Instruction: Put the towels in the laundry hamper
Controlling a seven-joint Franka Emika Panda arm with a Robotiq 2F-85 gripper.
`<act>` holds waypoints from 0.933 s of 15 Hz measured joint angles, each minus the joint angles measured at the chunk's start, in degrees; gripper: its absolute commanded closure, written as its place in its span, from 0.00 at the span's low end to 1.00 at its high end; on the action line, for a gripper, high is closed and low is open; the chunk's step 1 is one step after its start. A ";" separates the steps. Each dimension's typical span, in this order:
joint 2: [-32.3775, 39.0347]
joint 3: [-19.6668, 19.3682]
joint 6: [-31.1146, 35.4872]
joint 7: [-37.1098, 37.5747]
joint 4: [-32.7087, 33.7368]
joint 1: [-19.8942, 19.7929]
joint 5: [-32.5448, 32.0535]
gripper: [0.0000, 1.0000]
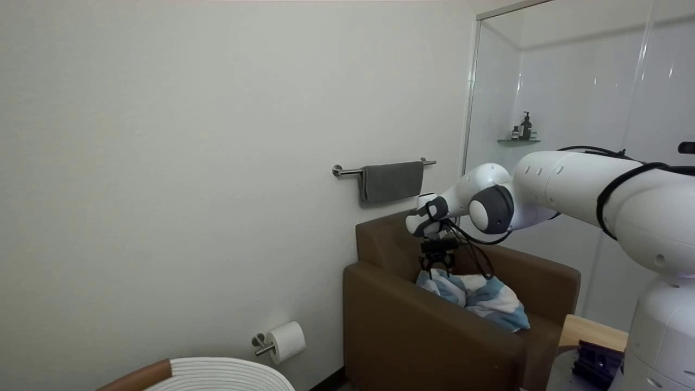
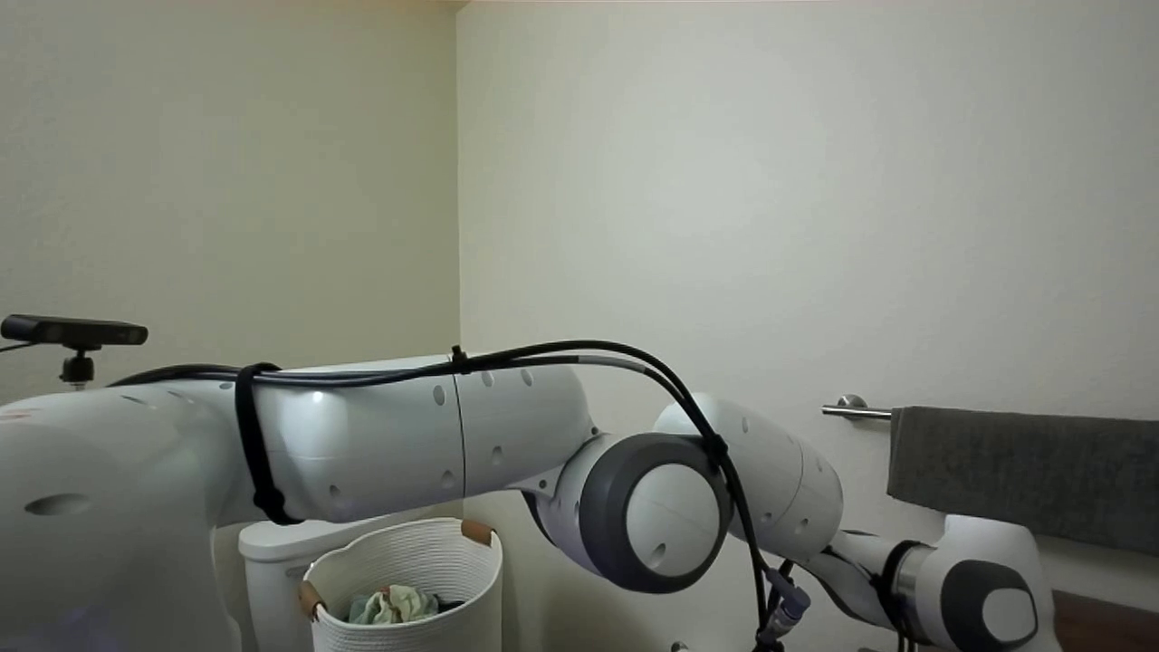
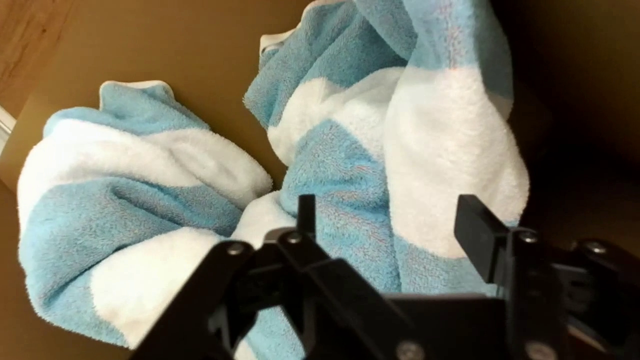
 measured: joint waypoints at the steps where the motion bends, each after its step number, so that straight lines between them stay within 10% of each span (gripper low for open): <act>1: 0.03 0.48 1.53 -0.04 -0.99 -0.10 0.44 0.00; 10: 0.22 -1.66 9.27 2.81 -8.91 1.66 1.77 0.00; 11: 0.24 -2.44 9.27 3.39 -9.73 2.05 1.74 0.25; 14: 0.27 -3.38 9.01 3.70 -11.85 2.55 1.74 0.40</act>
